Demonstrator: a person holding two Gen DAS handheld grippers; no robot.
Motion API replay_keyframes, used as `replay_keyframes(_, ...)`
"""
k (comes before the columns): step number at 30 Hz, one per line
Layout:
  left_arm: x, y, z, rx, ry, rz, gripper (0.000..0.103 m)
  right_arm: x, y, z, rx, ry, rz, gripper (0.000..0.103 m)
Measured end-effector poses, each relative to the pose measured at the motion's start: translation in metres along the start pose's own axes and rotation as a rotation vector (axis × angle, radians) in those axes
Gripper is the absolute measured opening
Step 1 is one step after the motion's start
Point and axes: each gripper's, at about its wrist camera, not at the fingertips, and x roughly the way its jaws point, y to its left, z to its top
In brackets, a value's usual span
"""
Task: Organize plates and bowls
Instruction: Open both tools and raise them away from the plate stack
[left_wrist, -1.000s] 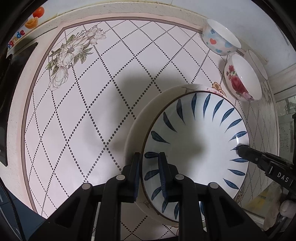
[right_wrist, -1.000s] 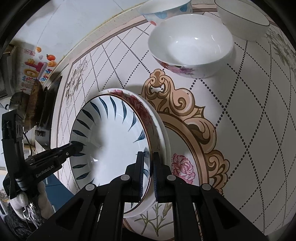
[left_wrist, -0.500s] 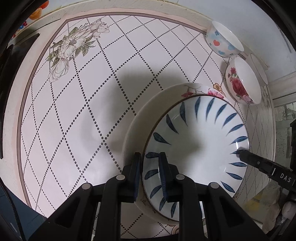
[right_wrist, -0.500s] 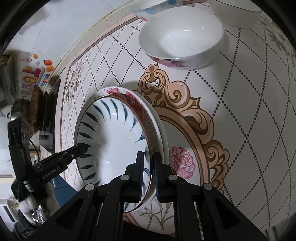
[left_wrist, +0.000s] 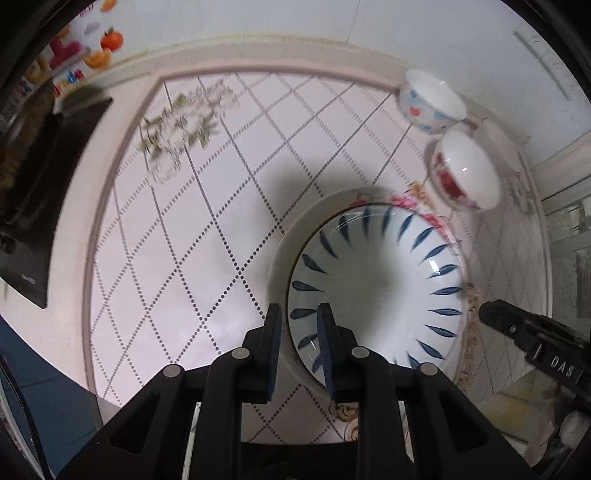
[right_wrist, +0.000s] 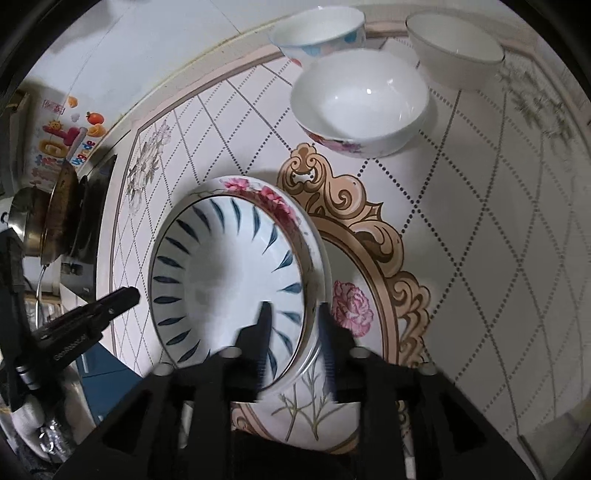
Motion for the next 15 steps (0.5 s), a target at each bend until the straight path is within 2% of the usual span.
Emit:
replay_keyframes(2, -0.017, -0.004, -0.003, 0.024, -0.036, 0.005, 0.022, -0.014, 0.009, -0.009, -0.015, -0.021, -0.006, 0.045)
replay_keyframes(4, -0.032, -0.006, -0.008, 0.037, -0.067, 0.005, 0.031, -0.030, 0.018, -0.018, -0.026, -0.041, -0.006, 0.057)
replay_keyframes(6, -0.045, -0.010, -0.013, 0.051, -0.094, 0.002, 0.031, -0.048, 0.028, -0.028, -0.037, -0.071, -0.004, 0.066)
replay_keyframes(7, -0.052, -0.012, -0.016, 0.064, -0.109, 0.003, 0.036, -0.055, 0.032, -0.033, -0.040, -0.084, -0.005, 0.072)
replay_keyframes(8, -0.059, -0.013, -0.019, 0.074, -0.121, 0.002, 0.042, -0.062, 0.038, -0.038, -0.045, -0.099, -0.005, 0.074)
replay_keyframes(10, -0.072, -0.016, -0.026, 0.092, -0.149, 0.002, 0.082, -0.079, 0.047, -0.047, -0.054, -0.131, -0.009, 0.082)
replay_keyframes(15, -0.098, -0.015, -0.045, 0.104, -0.213, -0.004, 0.091, -0.116, 0.065, -0.075, -0.073, -0.209, -0.060, 0.090)
